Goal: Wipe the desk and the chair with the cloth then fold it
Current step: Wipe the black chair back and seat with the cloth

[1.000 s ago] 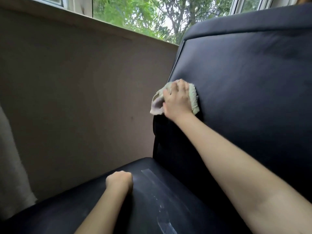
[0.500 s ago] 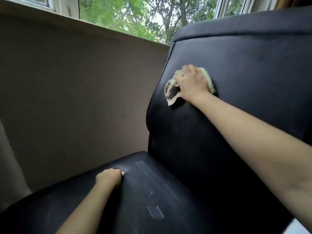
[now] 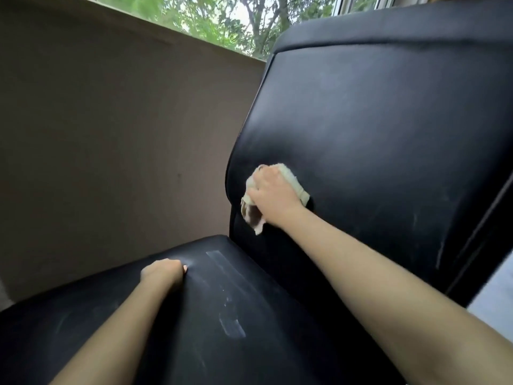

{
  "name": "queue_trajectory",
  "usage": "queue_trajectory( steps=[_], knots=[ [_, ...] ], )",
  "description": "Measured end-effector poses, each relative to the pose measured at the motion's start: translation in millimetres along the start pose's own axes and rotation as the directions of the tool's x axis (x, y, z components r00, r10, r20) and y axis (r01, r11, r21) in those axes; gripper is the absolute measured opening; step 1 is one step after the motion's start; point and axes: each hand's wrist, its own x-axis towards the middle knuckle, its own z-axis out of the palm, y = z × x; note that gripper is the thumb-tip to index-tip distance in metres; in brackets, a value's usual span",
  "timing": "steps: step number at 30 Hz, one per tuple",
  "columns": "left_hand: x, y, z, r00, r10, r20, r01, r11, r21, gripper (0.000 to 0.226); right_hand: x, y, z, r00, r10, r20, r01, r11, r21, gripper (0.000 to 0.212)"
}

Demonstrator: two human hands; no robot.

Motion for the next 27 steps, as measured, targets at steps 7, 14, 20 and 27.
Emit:
queue_trajectory(
  steps=[7, 14, 20, 27],
  knots=[
    [-7.1, -1.3, -0.8, 1.0, 0.018, -0.025, -0.018, 1.0, 0.006, 0.045, -28.4, 8.7, 2.9, 0.983, -0.169, -0.071, 0.162, 0.981, -0.104, 0.025],
    [-0.3, 3.5, -2.4, 0.994, 0.083, -0.07, -0.078, 0.994, 0.07, 0.039, -11.8, 128.2, -90.6, 0.908, 0.308, -0.283, -0.324, 0.946, -0.008, 0.035],
    [5.8, 5.1, -4.7, 0.993, 0.095, -0.07, -0.086, 0.99, 0.115, 0.036, -6.7, 143.4, -83.0, 0.853, 0.423, -0.306, -0.431, 0.901, 0.043, 0.037],
    [1.5, -2.1, 3.0, 0.994, 0.078, -0.08, -0.067, 0.989, 0.132, 0.033, 6.2, 135.9, -81.2, 0.852, 0.408, -0.329, -0.395, 0.912, 0.11, 0.038]
  ],
)
